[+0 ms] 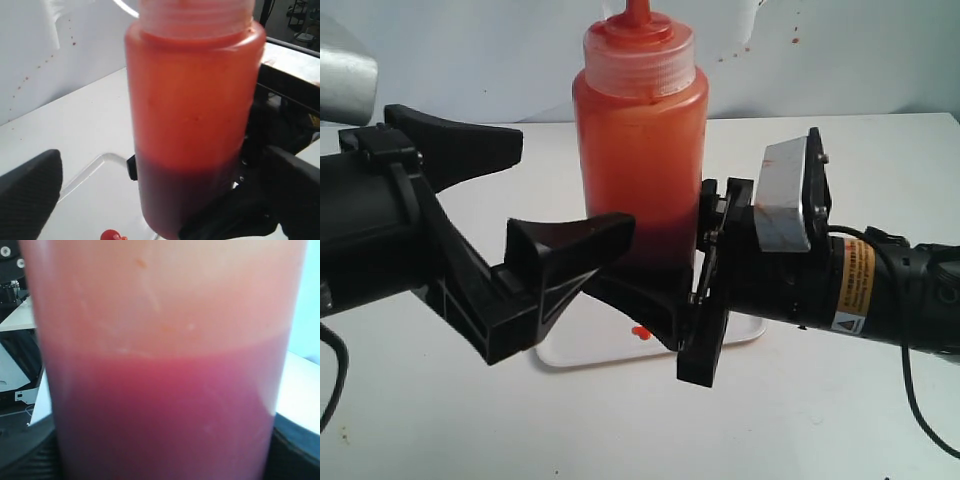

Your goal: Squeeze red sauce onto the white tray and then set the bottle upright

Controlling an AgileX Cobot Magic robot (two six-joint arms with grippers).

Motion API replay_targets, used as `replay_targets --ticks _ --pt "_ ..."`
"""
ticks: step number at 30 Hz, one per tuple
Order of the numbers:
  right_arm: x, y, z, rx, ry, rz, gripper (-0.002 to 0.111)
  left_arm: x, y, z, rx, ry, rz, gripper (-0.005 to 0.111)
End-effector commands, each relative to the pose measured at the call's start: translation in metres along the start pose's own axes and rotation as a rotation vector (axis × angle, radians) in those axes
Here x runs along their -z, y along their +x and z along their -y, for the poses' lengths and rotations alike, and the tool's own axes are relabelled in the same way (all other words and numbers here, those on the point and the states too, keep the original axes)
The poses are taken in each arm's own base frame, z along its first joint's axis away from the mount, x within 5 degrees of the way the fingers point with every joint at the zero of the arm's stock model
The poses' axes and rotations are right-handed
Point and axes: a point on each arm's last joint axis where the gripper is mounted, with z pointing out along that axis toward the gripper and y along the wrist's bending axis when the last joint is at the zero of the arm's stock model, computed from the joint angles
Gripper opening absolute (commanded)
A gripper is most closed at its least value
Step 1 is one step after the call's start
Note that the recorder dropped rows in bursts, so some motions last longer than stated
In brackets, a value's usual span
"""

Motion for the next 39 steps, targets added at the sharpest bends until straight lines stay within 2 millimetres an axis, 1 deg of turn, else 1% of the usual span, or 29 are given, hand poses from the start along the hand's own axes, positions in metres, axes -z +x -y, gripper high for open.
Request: replay_targets --ticks 1,7,10,13,15,18,24,27,30,36,39 --pt "0.001 -0.01 -0.001 -0.009 0.0 0.068 0.0 -0.001 -0.001 0.006 -0.009 0.009 0.03 0.104" --pt "0.001 -0.012 0.003 -0.031 0.037 0.091 0.0 -0.002 -0.002 0.006 -0.014 -0.002 0.046 0.104" --pt "0.001 -0.013 0.005 -0.037 0.06 0.105 0.0 -0.01 0.003 0.006 -0.014 -0.002 0.015 0.104" --pt "0.002 -0.011 0.012 -0.016 0.136 0.086 0.0 -0.018 0.009 0.006 -0.025 -0.002 -0.02 0.104" --pt "0.001 -0.009 0.015 -0.004 0.166 0.073 0.0 -0.019 0.009 0.006 -0.045 -0.002 -0.024 0.104" --pt "-0.001 -0.002 0.017 -0.014 0.166 0.065 0.0 -0.019 0.007 0.005 -0.037 -0.021 -0.001 0.104" --pt "-0.008 0.01 0.018 -0.061 0.101 0.143 0.0 -0.018 0.005 0.003 -0.037 -0.038 0.02 0.104" --pt "-0.011 0.024 0.021 -0.094 0.104 0.106 0.0 -0.018 0.004 0.002 -0.03 -0.047 0.031 0.104" --pt "-0.013 0.033 0.023 -0.11 0.107 0.084 0.0 -0.018 0.004 0.002 -0.011 -0.053 0.039 0.104" --pt "-0.013 0.036 0.025 -0.115 0.124 0.08 0.0 -0.018 0.003 0.001 -0.012 -0.062 0.05 0.104" --pt "-0.013 0.036 0.025 -0.096 0.125 0.079 0.0 -0.023 0.005 0.0 -0.002 -0.071 0.042 0.104"
